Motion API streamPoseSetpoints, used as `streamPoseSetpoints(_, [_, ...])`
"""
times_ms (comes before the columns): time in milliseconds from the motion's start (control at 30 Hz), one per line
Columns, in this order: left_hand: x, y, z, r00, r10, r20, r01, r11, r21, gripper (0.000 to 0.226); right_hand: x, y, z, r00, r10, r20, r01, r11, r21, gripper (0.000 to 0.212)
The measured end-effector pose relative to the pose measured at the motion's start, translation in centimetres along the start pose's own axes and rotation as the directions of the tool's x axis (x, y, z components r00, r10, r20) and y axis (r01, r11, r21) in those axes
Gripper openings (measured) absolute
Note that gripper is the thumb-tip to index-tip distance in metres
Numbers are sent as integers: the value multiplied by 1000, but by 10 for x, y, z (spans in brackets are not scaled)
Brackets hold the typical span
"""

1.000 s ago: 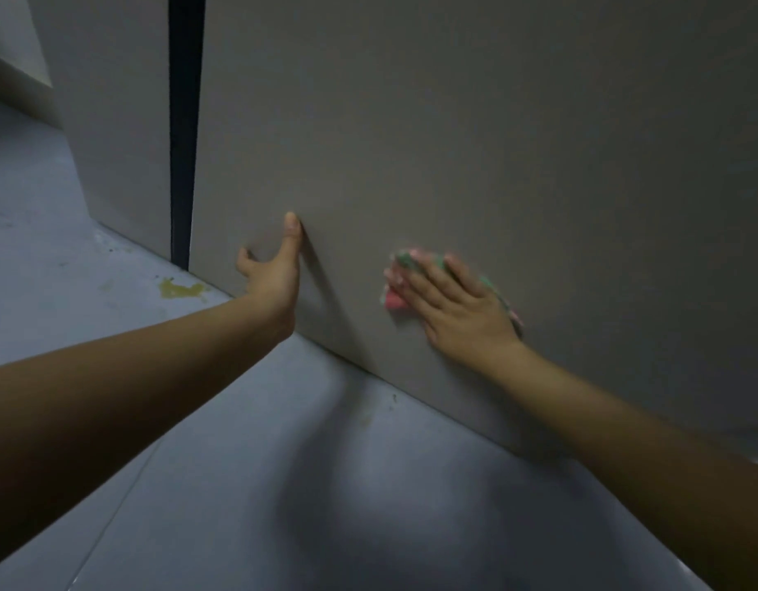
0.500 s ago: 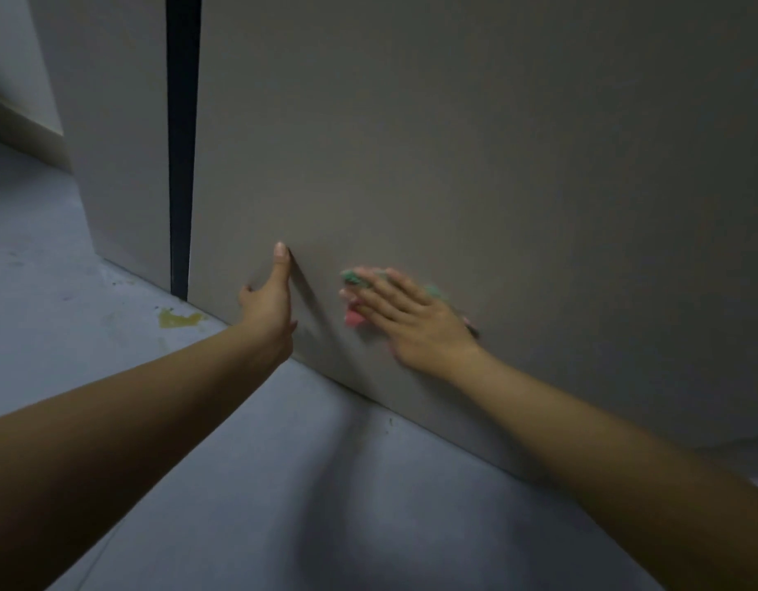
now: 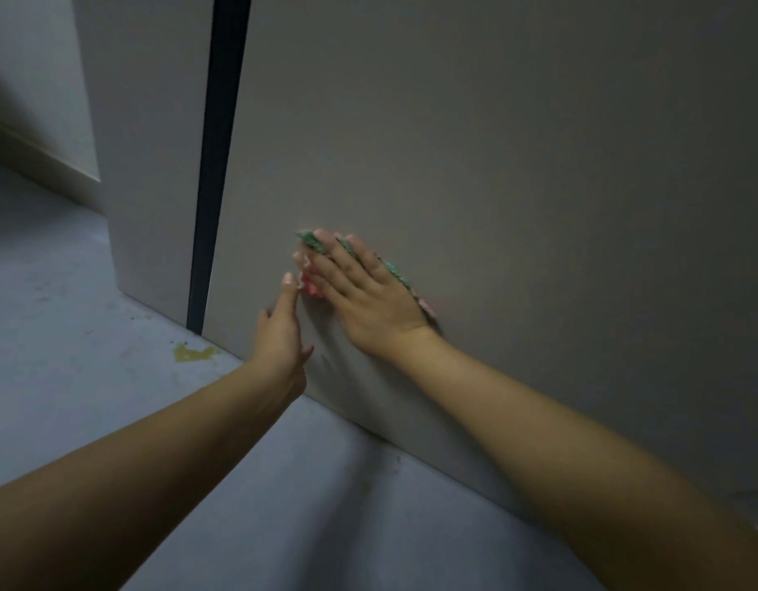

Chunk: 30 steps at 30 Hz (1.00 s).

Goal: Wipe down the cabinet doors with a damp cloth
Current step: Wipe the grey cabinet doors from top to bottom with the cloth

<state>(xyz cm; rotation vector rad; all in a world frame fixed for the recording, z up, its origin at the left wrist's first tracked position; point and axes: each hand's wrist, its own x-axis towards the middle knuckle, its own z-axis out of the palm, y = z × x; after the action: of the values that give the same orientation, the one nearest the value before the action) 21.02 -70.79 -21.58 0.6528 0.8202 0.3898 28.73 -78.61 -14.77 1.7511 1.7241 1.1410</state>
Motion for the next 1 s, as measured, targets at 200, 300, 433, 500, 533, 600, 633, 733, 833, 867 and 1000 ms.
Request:
streamPoseSetpoints(200, [-5,0,19,998,-53,-36,51,996,-76,80,-59,55,-31,965,235,-117,-236,972,4,56])
streamPoseSetpoints(300, [-13,0,28,998,-62,-27,59,995,-80,80,-68,79,-49,875,451,-178,-474,872,-124,57])
streamPoseSetpoints(433, [-18,0,31,999,-25,-29,22,994,-103,74,-21,66,-44,873,445,-201,-457,889,-20,53])
streamPoseSetpoints(500, [-16,-4,26,999,-6,-34,3,996,-92,71,-6,47,-29,948,280,-153,-281,959,14,50])
streamPoseSetpoints(533, [-14,-6,23,1000,2,-31,-5,996,-89,72,-2,38,-21,974,192,-125,-190,981,27,53])
streamPoseSetpoints(600, [-10,-13,20,999,-2,-34,-1,998,-69,75,-13,21,-10,998,45,-34,-44,998,36,61])
streamPoseSetpoints(633, [-10,-16,20,999,-11,-39,9,998,-59,75,-24,18,-8,1000,-8,19,8,999,34,64])
streamPoseSetpoints(733, [-14,-26,22,998,-46,-38,44,998,-38,75,-85,21,-6,989,-85,119,81,996,34,67])
streamPoseSetpoints(833, [-23,-36,28,998,-68,-9,68,998,-4,76,-171,34,-15,977,-95,193,99,995,-12,70])
streamPoseSetpoints(867, [-26,-40,30,997,-80,2,80,997,4,77,-196,38,-19,975,-83,207,90,996,-24,70])
streamPoseSetpoints(1000, [-34,-54,32,992,-120,41,119,992,33,85,-234,41,-27,973,12,230,-14,1000,5,67])
